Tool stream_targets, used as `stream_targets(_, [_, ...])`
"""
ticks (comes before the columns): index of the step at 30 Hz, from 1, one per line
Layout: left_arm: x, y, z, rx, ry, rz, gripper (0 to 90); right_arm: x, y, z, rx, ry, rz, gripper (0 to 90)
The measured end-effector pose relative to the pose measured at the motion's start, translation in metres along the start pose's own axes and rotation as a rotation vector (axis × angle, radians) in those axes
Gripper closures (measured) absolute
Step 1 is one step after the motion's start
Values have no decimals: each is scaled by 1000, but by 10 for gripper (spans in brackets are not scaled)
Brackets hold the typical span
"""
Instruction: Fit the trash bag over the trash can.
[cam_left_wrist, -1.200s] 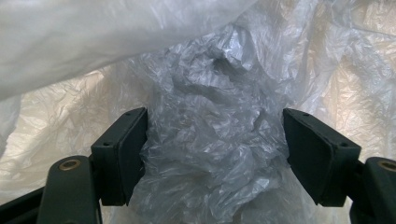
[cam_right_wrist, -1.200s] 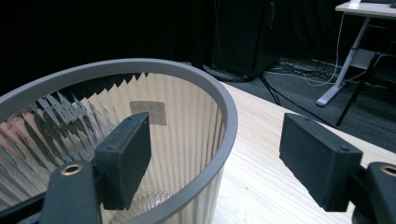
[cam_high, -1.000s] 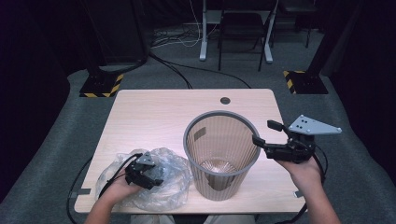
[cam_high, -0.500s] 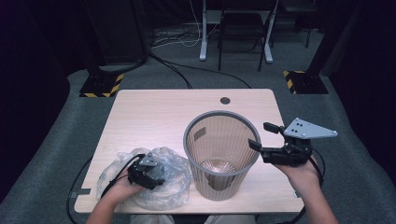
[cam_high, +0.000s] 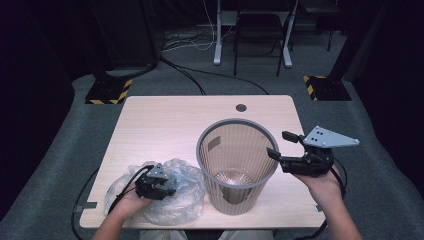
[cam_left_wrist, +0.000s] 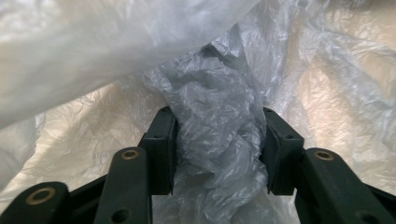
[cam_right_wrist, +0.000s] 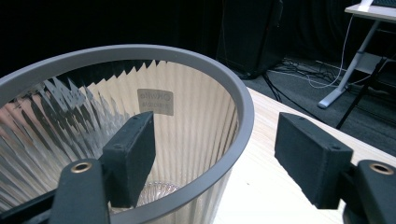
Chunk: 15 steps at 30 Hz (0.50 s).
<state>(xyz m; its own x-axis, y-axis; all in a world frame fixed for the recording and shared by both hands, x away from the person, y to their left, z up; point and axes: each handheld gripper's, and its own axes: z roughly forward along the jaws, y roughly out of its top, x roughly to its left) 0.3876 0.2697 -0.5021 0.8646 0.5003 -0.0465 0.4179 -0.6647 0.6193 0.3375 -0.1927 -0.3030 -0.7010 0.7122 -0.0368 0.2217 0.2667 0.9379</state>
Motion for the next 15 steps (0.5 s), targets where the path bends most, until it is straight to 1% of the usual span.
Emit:
stream_targets(4, [1, 0, -7, -28, -8, -15, 555, 1, 0, 2, 3, 12, -12, 290])
stream_targets(6, [2, 0, -12, -35, -9, -14, 560, 2, 1, 3, 7, 13, -18, 295])
stream_targets(9, [3, 1, -19, -69, -25, -19, 562, 2, 1, 3, 3, 17, -17, 304])
stream_targets(11, [3, 2, -25, -92, -36, -21, 564, 3, 2, 1, -6, 15, -21, 306])
stream_targets(15, [2, 4, -39, -131, -62, -12, 565, 2, 4, -2, -39, 20, -24, 307])
